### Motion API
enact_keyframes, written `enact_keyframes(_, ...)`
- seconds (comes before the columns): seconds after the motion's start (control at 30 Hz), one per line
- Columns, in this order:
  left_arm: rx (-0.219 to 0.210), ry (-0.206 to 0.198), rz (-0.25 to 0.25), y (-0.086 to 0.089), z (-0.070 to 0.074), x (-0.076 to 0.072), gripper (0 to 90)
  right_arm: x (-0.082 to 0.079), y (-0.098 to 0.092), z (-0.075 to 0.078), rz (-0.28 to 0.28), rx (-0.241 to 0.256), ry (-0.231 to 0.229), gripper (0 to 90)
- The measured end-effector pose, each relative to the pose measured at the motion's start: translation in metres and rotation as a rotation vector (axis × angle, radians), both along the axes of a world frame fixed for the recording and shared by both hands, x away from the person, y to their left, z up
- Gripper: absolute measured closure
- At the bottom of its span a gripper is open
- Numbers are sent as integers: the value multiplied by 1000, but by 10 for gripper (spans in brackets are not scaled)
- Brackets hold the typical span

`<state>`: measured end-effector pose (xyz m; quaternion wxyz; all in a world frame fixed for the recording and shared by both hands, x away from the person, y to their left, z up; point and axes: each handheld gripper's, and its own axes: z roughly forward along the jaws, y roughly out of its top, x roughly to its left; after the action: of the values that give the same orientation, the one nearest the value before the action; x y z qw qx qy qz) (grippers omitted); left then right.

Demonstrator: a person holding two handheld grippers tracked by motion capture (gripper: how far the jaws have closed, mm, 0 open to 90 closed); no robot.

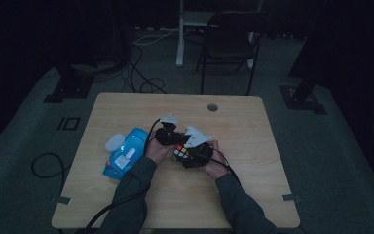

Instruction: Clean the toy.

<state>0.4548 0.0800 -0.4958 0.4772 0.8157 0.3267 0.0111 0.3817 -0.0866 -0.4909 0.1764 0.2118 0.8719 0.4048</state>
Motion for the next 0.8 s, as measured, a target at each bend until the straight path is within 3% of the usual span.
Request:
enact_keyframes(0.37,-30,-1,-14,0,5,-2,844,2,2,-4,-2,-8,7,343)
enact_keyframes(0.8,-118,24,-52,-2,9,-3,841,2,3,-6,0,-8,6,342)
